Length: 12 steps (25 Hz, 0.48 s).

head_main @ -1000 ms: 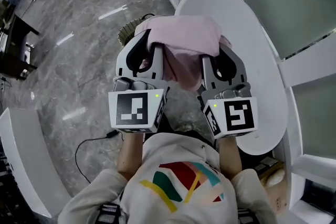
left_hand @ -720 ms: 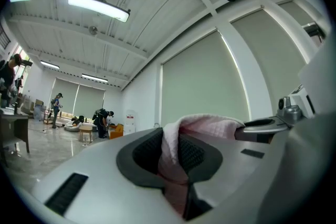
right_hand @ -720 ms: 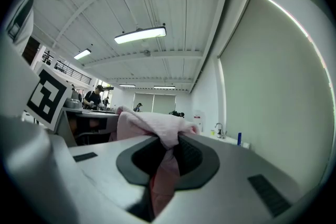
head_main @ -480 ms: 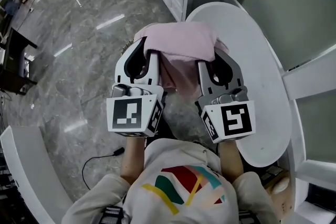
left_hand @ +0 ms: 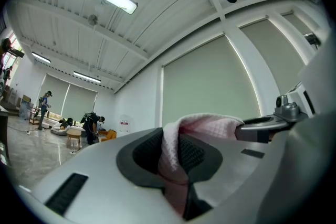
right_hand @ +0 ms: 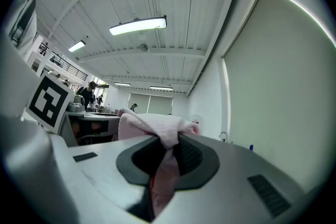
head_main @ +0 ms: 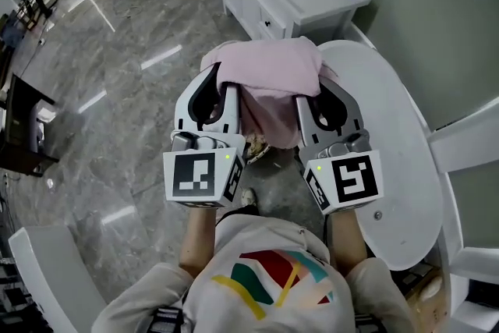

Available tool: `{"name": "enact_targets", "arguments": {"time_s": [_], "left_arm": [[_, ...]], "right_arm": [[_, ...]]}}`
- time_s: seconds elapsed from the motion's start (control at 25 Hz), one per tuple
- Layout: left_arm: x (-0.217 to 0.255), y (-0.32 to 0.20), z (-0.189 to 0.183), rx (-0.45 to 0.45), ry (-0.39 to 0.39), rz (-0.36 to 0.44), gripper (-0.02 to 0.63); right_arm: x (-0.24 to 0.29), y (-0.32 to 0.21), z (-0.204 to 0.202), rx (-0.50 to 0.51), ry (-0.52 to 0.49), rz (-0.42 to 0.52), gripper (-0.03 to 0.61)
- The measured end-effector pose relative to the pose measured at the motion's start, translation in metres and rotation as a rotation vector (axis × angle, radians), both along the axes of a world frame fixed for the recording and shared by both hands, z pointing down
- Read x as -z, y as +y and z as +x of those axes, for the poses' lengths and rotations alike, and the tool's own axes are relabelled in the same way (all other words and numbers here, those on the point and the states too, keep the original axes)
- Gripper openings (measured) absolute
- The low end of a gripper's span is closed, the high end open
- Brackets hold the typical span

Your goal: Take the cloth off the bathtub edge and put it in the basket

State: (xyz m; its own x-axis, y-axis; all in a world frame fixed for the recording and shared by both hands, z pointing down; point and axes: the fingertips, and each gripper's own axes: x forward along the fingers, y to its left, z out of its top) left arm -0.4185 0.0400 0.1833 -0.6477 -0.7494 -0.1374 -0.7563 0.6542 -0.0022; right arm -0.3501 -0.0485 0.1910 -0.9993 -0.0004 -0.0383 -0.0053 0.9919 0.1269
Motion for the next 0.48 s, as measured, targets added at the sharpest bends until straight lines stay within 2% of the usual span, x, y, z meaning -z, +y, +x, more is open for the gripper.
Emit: {"name": "enact_targets", "arguments": {"time_s": [0.16, 0.28, 0.48], "left_arm": [[0.011, 0.007, -0.05, -0.007, -0.027, -0.01, 0.067], [0.014, 0.016, -0.074, -0.005, -0.034, -0.017, 0.067], [0.002, 0.037, -0.104, 0.049, 0.019, -0.032, 0.067]], "right_arm": [[0.007, 0.008, -0.05, -0.004, -0.009, -0.005, 0.052], [0.008, 0.016, -0.077, -0.001, -0.004, -0.013, 0.052], [-0.001, 0.031, -0.109, 0.026, 0.016, -0.022, 0.052]]}}
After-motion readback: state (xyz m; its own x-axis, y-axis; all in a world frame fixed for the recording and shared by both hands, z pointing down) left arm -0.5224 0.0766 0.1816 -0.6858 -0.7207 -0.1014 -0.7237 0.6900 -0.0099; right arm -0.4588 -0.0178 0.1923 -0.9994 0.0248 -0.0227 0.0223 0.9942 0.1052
